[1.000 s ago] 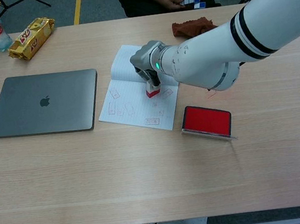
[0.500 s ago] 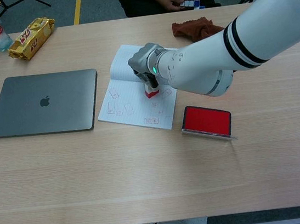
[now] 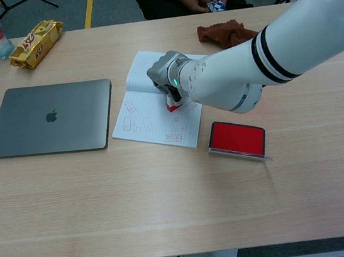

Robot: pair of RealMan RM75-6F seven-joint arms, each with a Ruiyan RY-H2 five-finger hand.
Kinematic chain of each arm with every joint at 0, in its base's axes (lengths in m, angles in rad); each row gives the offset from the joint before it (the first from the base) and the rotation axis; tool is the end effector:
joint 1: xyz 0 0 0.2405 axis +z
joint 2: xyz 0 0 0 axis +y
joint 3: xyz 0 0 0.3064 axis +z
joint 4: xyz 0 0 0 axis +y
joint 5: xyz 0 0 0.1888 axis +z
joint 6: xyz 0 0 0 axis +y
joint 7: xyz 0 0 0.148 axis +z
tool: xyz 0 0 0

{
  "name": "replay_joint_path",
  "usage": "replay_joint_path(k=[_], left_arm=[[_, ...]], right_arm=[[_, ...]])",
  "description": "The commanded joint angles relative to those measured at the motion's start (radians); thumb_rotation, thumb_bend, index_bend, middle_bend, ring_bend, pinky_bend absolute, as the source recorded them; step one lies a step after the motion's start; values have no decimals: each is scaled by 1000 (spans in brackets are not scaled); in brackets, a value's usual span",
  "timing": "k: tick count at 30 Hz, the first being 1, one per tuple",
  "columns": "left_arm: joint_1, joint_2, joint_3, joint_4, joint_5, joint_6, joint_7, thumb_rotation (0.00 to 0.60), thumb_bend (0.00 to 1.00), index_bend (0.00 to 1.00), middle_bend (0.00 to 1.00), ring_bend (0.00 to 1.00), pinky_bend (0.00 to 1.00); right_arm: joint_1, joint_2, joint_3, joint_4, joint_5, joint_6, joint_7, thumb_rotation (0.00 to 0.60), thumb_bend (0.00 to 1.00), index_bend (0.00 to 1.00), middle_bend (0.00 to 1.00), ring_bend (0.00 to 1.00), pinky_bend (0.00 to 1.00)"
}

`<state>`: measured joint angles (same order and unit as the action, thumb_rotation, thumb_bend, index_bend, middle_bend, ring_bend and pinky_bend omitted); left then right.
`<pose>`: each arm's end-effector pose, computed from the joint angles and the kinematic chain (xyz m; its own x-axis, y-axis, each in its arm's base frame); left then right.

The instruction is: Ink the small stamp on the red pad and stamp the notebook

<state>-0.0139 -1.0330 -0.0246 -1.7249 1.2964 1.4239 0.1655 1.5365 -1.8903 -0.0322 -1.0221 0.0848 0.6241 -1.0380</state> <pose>-0.3748 0.1514 0.2202 0.4804 0.1527 0.8637 0.8318 0.2328 -0.5038 -0.0296 -0.4444 -0.1367 0.8252 -0.4237 0.3735 -0.5580 -0.5088 0.6556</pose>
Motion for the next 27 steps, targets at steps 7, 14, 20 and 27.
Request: replay_joint_path(k=[7,14,20,27], left_arm=[[3,6,-1,-3,1,4,-8,600,268,157,27,89,113],[3,4,6,-10,19,7,-6,600,269,157,27,89,113],[6,6,8,-18,30,16,-4,600,269,157,27,89,113],[7,10,11,-25,35,16,-4,600,268,157,27,88,113]], right_arm=[[-23,114,53,-150,-71,29,60,600,611,773,510,306,389],[-71,263,86,-340,-172,87,155,600,611,773,510,308,389],[-99,309,87,-410,-240,79,215,600,611,773,510,314,389],[-110,312,84,-431,-296,38,277,600,611,773,510,317,389]])
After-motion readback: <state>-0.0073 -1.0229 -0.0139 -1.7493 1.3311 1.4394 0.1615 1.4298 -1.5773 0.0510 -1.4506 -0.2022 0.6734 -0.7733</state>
